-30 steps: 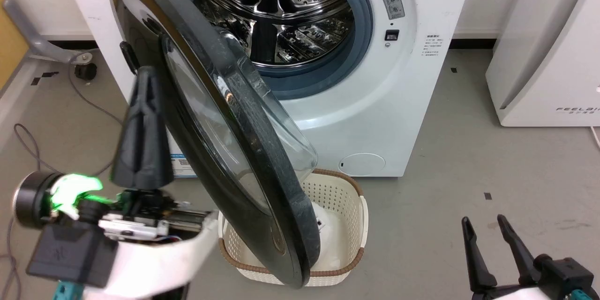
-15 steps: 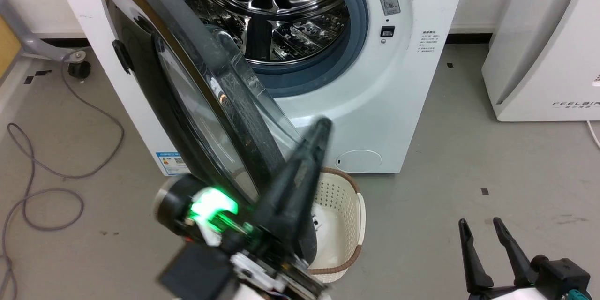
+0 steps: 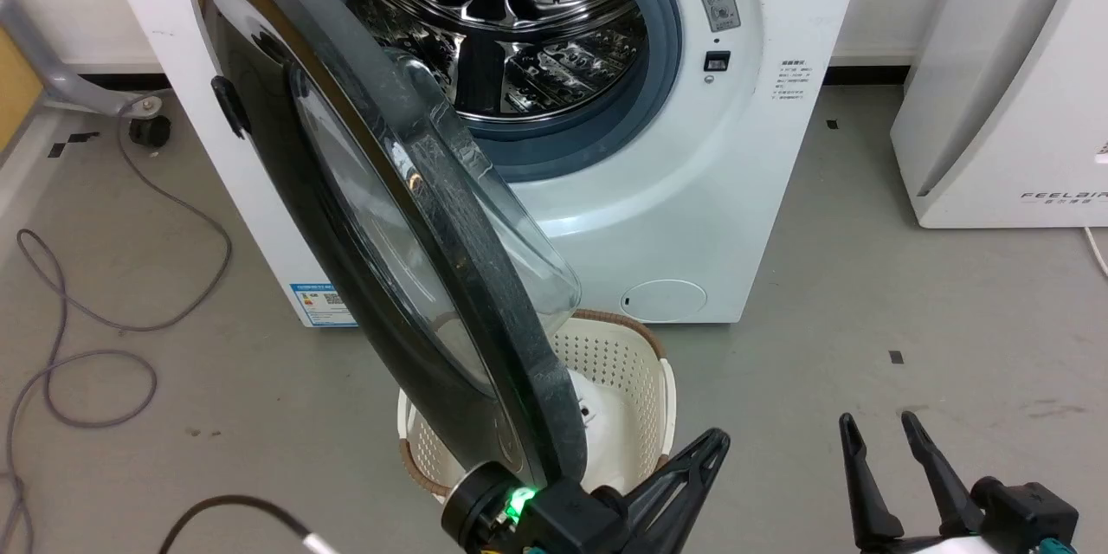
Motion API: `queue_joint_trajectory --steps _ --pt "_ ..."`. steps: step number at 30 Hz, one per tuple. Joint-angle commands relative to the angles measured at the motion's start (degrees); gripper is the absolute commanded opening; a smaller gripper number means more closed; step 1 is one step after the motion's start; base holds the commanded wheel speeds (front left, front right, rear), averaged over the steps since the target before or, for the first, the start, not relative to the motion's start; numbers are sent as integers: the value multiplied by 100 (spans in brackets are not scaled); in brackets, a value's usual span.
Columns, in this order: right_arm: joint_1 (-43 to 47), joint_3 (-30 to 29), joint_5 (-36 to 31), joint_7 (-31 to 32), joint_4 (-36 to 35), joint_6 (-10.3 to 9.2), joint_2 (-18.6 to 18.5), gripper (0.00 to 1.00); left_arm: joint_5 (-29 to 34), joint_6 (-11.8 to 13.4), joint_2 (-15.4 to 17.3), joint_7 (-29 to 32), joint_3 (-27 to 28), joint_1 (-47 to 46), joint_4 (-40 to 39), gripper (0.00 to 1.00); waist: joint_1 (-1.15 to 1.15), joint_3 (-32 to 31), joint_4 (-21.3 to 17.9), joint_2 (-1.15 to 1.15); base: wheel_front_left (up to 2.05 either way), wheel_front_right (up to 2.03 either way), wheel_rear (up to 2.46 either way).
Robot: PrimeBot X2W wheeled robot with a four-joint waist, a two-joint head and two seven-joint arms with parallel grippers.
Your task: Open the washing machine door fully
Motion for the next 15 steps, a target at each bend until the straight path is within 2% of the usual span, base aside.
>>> queue_joint_trajectory --steps 1,7,15 --pt "-84 7 55 -42 24 3 27 100 -3 28 28 13 10 62 55 0 0 -2 4 0 0 0 0" --pt "-83 45 97 -13 90 3 27 100 2 134 -53 -187 35 -172 819 0 0 -24 25 0 0 0 0" --pt "-107 80 107 31 168 3 27 100 -37 561 -162 -649 219 -822 1709 0 0 25 17 0 0 0 0"
